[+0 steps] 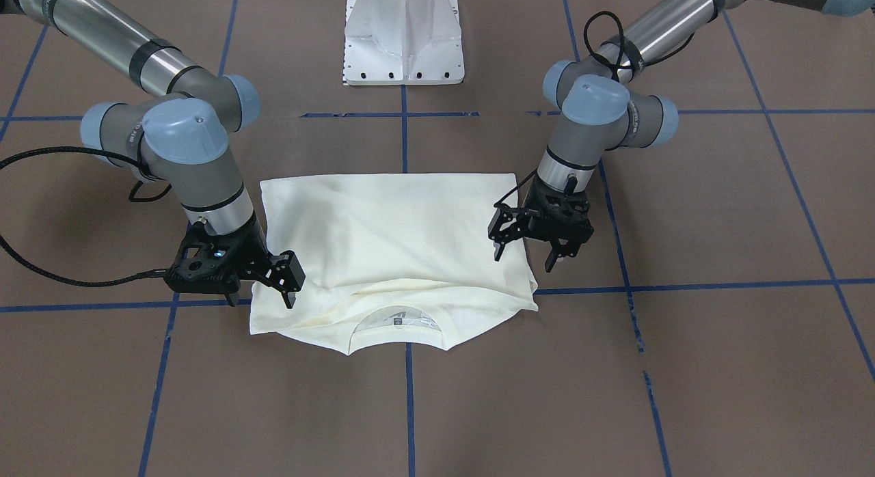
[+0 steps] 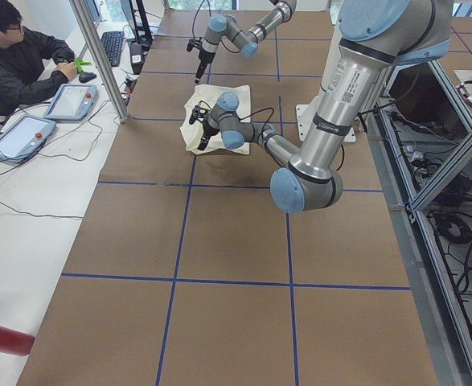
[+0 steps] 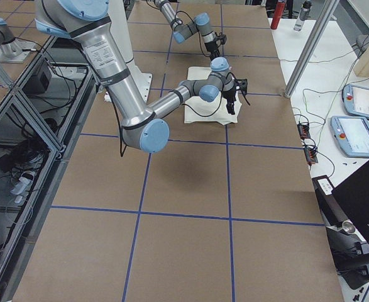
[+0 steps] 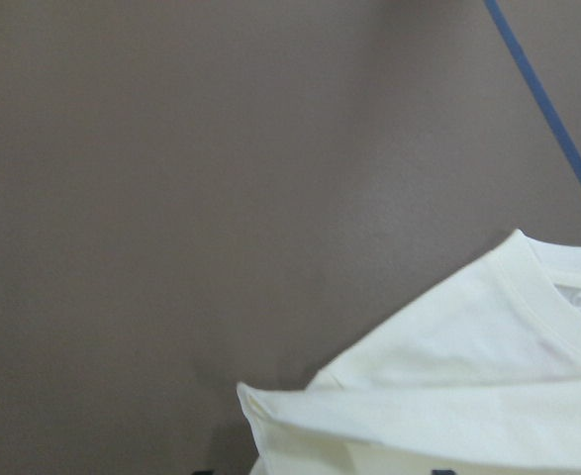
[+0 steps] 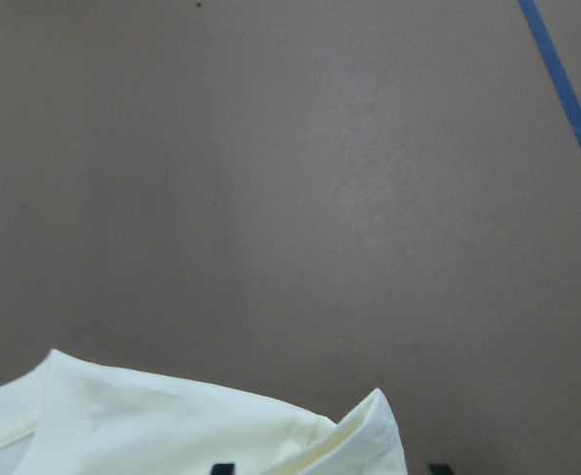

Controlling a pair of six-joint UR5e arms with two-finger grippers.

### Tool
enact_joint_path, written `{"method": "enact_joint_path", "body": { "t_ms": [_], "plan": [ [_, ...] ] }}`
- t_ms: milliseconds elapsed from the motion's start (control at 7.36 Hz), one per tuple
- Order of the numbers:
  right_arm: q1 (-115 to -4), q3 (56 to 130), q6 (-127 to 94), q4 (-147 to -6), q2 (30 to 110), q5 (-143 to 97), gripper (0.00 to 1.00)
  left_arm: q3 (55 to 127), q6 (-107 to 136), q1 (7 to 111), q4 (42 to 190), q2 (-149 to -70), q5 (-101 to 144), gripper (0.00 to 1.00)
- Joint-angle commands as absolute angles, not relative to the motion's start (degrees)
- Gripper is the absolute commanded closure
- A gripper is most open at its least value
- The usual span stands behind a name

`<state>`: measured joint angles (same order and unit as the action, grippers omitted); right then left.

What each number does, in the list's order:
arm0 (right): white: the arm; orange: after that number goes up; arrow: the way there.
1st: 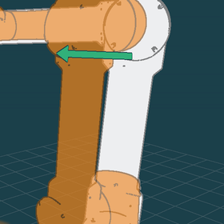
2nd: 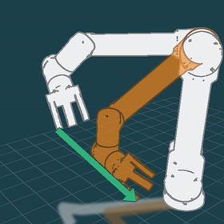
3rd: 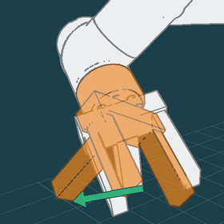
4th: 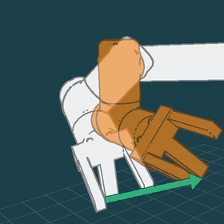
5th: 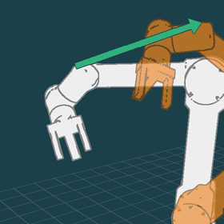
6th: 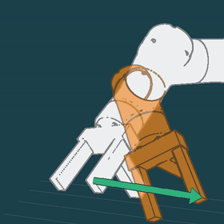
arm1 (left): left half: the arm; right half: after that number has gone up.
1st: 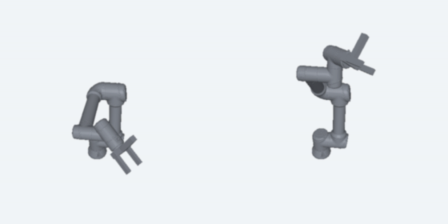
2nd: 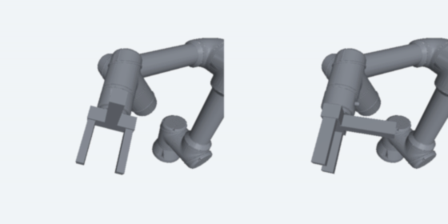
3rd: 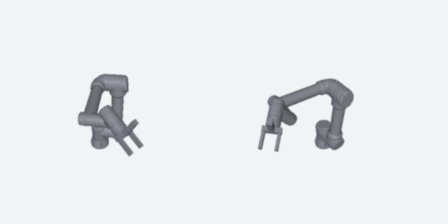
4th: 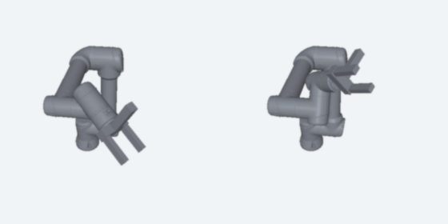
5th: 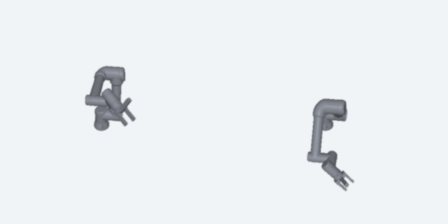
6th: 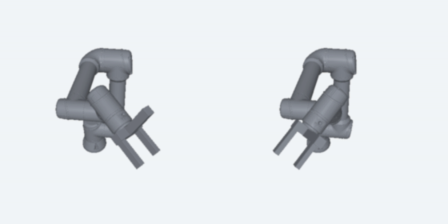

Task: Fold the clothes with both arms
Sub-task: 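Lower the left gripper and grasp the folded shirt's side edge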

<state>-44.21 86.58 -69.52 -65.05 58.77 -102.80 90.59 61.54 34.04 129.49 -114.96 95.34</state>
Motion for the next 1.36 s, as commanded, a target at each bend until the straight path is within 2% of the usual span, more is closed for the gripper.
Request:
{"method": "enact_joint_path", "body": {
  "t_ms": [0, 136, 408, 543, 815, 951, 1223],
  "plan": [
    [-44.9, 88.4, -69.5, -63.5, 60.4, -104.3, 0.0, 100.5, 69.9, 28.0, 130.0, -107.6, 94.7, 0.06],
    [-44.9, 88.3, -69.5, -63.5, 60.4, -104.3, 0.0, 101.6, 70.9, 26.2, 130.0, -105.6, 92.2, 0.13],
    [-44.8, 88.3, -69.5, -63.5, 60.4, -104.2, 0.0, 101.6, 71.1, 24.4, 129.9, -104.5, 91.1, 0.13],
    [-44.9, 88.4, -69.5, -63.5, 60.5, -104.2, 0.0, 101.4, 71.1, 23.8, 129.7, -104.4, 91.1, 0.17],
    [-44.9, 88.3, -69.5, -63.6, 60.6, -104.1, 0.0, 101.0, 73.5, 22.1, 129.6, -104.4, 91.0, 0.34],
    [-44.8, 88.3, -69.5, -63.6, 60.5, -104.1, 0.0, 101.2, 73.6, 22.0, 129.6, -104.4, 91.0, 0.6],
    [-44.9, 88.3, -69.7, -63.7, 60.5, -104.1, 0.0, 101.2, 73.6, 22.0, 129.6, -103.9, 91.0, 1.0]
  ]
}}
